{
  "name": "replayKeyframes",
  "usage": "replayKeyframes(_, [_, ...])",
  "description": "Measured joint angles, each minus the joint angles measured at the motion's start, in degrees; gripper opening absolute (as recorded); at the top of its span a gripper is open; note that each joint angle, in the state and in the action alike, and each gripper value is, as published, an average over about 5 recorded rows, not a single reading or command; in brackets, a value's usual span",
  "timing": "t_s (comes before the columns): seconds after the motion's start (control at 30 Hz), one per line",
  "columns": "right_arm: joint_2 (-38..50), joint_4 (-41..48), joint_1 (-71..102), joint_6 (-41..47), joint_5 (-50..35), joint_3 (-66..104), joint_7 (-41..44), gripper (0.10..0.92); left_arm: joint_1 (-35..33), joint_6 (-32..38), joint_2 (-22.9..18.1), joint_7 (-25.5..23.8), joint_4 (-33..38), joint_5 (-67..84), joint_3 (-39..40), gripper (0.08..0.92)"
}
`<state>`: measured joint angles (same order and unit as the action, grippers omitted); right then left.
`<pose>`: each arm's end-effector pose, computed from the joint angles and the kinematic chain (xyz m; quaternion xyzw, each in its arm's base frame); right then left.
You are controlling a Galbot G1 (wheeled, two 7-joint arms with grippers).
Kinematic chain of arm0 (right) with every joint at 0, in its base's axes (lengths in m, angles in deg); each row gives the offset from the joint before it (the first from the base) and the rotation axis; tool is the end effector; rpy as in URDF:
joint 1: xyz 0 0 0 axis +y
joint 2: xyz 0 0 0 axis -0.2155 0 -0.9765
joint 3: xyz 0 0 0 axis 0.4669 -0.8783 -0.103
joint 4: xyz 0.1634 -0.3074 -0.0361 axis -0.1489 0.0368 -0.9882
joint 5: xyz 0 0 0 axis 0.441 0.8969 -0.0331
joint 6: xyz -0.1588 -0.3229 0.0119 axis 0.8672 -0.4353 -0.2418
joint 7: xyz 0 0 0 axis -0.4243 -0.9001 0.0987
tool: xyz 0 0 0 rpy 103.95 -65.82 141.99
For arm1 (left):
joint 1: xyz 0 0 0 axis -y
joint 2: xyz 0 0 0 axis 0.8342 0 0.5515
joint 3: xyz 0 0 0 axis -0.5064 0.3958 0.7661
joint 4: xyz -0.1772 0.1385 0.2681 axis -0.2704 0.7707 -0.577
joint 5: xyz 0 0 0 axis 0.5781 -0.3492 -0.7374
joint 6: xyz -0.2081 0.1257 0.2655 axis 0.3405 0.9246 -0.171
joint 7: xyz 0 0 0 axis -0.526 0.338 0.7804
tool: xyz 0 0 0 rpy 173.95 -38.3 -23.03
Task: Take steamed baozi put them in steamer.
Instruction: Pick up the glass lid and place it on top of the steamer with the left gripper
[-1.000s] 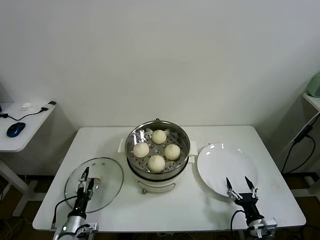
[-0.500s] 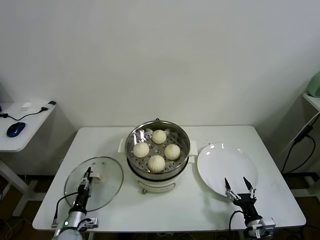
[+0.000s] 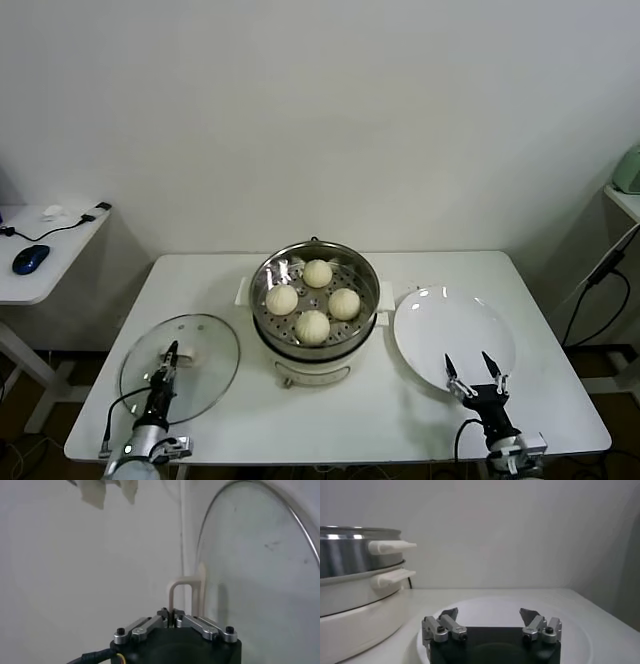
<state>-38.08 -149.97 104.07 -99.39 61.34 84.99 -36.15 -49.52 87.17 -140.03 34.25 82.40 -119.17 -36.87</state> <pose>0.1903 -0.1221 -0.4215 0.0346 -0.9966 -0.0084 0.0748 0.2248 0.1461 -0.4856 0.0244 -0.6852 -0.7268 0.0407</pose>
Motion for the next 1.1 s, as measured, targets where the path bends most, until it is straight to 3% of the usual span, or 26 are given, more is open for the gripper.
replayKeyframes(0.23, [0.6, -2.1, 0.1, 1.8, 1.0, -0.3, -1.3, 0.823, -3.2, -4.7, 1.9, -5.2, 9.3, 5.8, -0.9, 0.139])
replayKeyframes(0.7, [0.8, -5.1, 1.0, 6.6, 5.2, -0.4, -4.9, 0.823, -4.6, -26.1, 5.6, -22.5, 35.7, 9.0, 3.2, 0.139])
replayKeyframes(1.1, [1.0, -5.4, 2.6, 6.4, 6.9, -0.4, -5.3, 0.823, 2.8, -37.6, 2.9, -32.4, 41.8, -0.5, 19.5, 0.139])
